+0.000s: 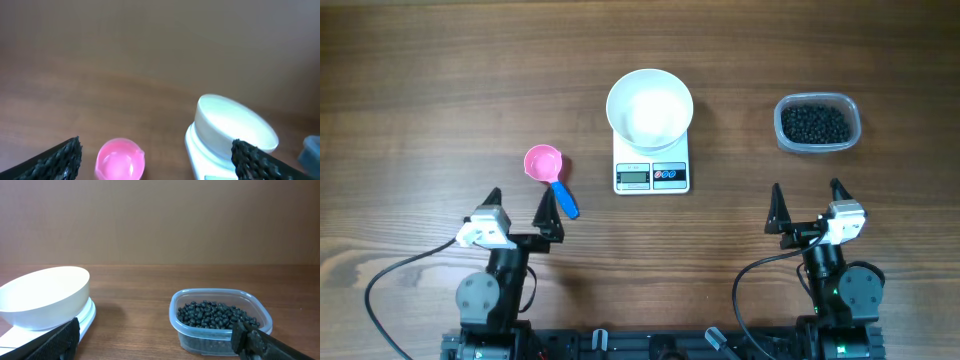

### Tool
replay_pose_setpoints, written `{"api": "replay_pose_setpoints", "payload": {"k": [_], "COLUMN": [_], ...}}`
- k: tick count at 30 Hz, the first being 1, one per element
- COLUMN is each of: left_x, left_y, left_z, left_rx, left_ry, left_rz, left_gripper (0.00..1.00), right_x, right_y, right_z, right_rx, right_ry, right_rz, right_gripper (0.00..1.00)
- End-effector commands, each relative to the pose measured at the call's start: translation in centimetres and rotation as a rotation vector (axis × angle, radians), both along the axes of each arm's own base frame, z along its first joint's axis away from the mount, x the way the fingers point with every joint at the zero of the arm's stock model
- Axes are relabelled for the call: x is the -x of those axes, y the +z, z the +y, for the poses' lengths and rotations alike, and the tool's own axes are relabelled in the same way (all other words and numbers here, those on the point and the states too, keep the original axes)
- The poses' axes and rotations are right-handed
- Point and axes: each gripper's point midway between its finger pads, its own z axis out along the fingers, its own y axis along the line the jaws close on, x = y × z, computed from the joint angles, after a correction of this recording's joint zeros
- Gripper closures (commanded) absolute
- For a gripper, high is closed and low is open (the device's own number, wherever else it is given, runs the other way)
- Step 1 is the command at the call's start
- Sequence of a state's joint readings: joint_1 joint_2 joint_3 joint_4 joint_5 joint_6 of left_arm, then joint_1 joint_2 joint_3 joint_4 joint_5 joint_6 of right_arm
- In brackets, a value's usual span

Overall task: Scoop item into bowl and weigh 150g on scale
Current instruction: 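Move the left gripper forward to the pink scoop's blue handle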

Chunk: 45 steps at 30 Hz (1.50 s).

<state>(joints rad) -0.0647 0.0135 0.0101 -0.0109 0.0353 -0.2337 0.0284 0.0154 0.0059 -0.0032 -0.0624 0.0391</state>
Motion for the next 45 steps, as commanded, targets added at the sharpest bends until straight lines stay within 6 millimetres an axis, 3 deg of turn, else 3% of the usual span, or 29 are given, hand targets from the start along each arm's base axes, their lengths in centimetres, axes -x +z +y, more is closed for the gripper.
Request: {"api": "replay_pose_setpoints", "payload": {"k": [1, 5, 17, 25, 35, 39, 45], "left_x": [0.3, 0.8, 1.4, 0.9, -1.2, -1.6, -0.7], "left_y": [2.9, 5.1, 7.7, 9.1, 10.6, 10.3, 6.8], "left_z": [-1.2, -1.6, -1.6, -1.7, -3.9, -4.7, -6.8], "left_rx": [0.02, 0.022, 0.149, 0.147, 0.151, 0.162, 0.207], "left_ry": [-0.068, -0.096, -0.115, -0.109, -0.207, -0.244, -0.357], "left_rz": [-0.122, -0.214, -0.233, -0.103, 0.167, 0.309, 0.506], "left_gripper": [0.0, 0.0, 0.0, 0.0, 0.0, 0.0, 0.0], "right_x": [0.1, 0.1, 0.1, 0.1, 0.1, 0.1, 0.1], "right_y": [0.3, 0.3, 0.3, 0.3, 0.3, 0.3, 0.3], "right_z": [0.0, 0.0, 0.0, 0.0, 0.0, 0.0, 0.0], "right_rx": [0.013, 0.012, 0.012, 0.012, 0.012, 0.012, 0.012], "right_ry": [-0.004, -0.004, -0.004, -0.004, -0.004, -0.004, -0.004], "right_rz": [-0.014, -0.014, -0.014, -0.014, -0.014, -0.014, -0.014], "right_gripper": [0.0, 0.0, 0.01, 0.0, 0.0, 0.0, 0.0]}}
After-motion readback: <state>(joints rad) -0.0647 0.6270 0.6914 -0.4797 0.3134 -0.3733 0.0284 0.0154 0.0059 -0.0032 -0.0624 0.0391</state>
